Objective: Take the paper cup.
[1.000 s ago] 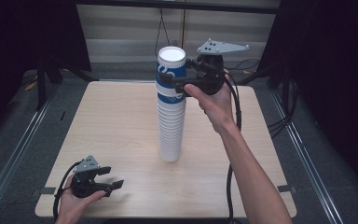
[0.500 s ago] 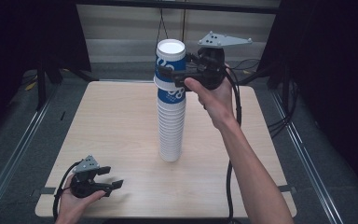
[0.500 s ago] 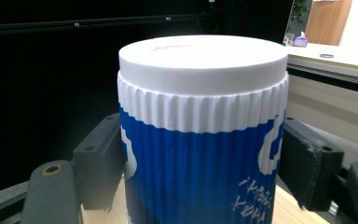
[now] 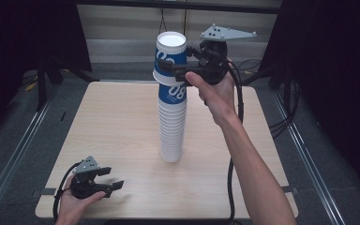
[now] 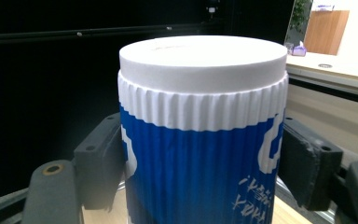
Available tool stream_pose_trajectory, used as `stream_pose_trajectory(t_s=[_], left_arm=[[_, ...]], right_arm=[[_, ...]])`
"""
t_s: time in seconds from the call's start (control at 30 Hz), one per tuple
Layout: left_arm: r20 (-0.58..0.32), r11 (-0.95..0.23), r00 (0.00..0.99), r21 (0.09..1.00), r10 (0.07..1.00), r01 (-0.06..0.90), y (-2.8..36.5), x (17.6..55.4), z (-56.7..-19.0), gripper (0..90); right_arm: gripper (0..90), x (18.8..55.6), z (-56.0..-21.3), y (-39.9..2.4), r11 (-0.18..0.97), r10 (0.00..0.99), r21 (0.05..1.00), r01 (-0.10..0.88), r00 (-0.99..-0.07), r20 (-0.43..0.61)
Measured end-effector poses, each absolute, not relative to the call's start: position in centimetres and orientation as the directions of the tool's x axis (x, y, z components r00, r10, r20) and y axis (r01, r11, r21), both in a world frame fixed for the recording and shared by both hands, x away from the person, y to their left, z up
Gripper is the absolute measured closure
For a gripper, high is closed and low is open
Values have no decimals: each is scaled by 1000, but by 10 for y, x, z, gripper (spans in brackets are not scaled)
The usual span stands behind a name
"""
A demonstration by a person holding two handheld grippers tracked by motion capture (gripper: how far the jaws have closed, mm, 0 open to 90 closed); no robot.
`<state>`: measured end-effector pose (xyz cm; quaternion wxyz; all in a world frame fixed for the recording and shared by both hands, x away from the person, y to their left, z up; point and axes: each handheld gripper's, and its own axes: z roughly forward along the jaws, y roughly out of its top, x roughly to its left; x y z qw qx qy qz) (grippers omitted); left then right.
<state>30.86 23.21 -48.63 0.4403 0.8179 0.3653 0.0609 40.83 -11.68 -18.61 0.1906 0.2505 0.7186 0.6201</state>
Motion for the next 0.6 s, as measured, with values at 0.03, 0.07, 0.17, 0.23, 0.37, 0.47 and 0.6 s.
stream_pose_trajectory(t_s=[0.03, 0.07, 0.17, 0.23, 0.37, 0.47, 0.6], left_arm=[[-222, -346, 726, 764, 651, 544, 232, 309, -486, 228], [-223, -345, 725, 764, 652, 545, 232, 309, -486, 227], [-222, -347, 726, 763, 651, 545, 232, 309, -486, 227], [-223, -345, 725, 764, 652, 545, 232, 309, -486, 227], [-224, -345, 723, 763, 653, 547, 232, 309, -486, 227], [-223, -346, 724, 762, 653, 547, 231, 309, -487, 227], [-223, -345, 724, 763, 653, 547, 232, 309, -486, 227]], right_arm=[[245, 408, -186, -117, 102, 598, 988, 120, -800, 36], [245, 408, -186, -117, 98, 599, 988, 118, -800, 36], [245, 408, -185, -117, 94, 597, 989, 118, -801, 39], [246, 408, -183, -117, 90, 597, 989, 118, -801, 41], [247, 407, -180, -117, 87, 594, 990, 112, -803, 39], [248, 406, -177, -116, 97, 597, 989, 115, -801, 34], [248, 406, -176, -115, 96, 596, 989, 114, -802, 35]])
